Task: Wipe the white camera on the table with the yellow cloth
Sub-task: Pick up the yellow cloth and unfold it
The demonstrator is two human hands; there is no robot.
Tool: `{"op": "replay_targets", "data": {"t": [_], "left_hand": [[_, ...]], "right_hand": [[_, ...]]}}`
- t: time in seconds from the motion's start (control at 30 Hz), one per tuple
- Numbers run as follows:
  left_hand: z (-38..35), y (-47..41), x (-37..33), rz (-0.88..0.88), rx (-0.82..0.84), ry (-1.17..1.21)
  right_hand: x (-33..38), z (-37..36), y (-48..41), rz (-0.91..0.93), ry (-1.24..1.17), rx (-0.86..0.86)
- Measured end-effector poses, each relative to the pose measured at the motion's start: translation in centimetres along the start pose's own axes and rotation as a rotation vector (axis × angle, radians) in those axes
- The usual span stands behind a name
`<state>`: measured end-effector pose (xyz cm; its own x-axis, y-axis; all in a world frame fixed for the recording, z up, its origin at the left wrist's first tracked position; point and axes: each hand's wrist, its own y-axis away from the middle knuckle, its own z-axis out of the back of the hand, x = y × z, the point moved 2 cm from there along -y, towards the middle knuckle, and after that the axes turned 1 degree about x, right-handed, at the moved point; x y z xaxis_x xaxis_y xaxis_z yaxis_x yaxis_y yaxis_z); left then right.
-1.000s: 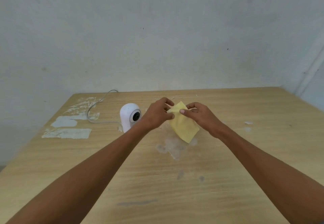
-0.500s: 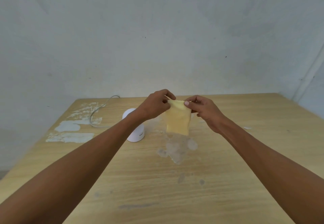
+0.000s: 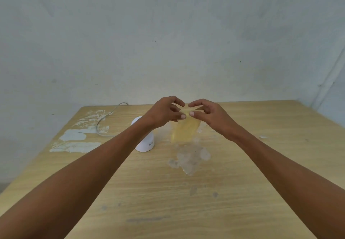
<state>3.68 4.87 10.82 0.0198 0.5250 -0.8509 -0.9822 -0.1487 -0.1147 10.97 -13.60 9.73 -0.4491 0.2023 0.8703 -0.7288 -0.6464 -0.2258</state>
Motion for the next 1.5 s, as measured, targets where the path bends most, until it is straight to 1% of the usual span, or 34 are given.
{"op": "replay_targets", "data": {"t": [0.1,0.2,0.27,0.37,0.57,0.67,0.83,1.0,1.13,1.2,1.33,1.5], "left_hand": [[0.0,0.1,0.2,0.007,0.008,0.074],[0.3,0.5,0.8,0.051,0.019,0.300],[0.5,0.7,1.2,0.088,0.017,0.426],[0.8,0.8,1.6,0.112,-0.001,0.500],[0.3,0.9,0.8,0.114,0.056,0.507],[0.1,0.9,0.8,0.085,0.063,0.469],[0.2,0.7,1.4,0.061,0.007,0.453],[0.1,0.4,1.5,0.096,-0.042,0.412],[0.3,0.0,1.5,0.118,-0.105,0.396],[0.4,0.0,1.6,0.126,-0.118,0.411],[0.4,0.1,1.4,0.114,-0.104,0.427],[0.4,0.3,1.2,0.099,-0.048,0.426]], "right_hand": [[0.3,-0.5,-0.4,0.009,0.030,-0.022],[0.2,-0.4,-0.8,0.002,-0.009,-0.067],[0.1,-0.2,-0.9,0.000,-0.006,-0.038],[0.0,-0.2,-0.9,0.004,0.012,0.019],[0.0,-0.4,-1.1,0.002,0.031,-0.010],[0.0,-0.3,-1.2,-0.002,0.026,-0.016],[0.0,-0.1,-1.1,0.018,0.036,-0.014],[0.3,-0.1,-0.8,0.057,0.071,0.050],[0.5,0.0,-0.9,0.146,0.088,-0.041],[0.6,0.0,-1.0,0.178,0.094,-0.059],[0.5,-0.4,-1.1,0.145,0.130,-0.003],[0.1,-0.8,-1.5,0.118,0.105,-0.052]]}}
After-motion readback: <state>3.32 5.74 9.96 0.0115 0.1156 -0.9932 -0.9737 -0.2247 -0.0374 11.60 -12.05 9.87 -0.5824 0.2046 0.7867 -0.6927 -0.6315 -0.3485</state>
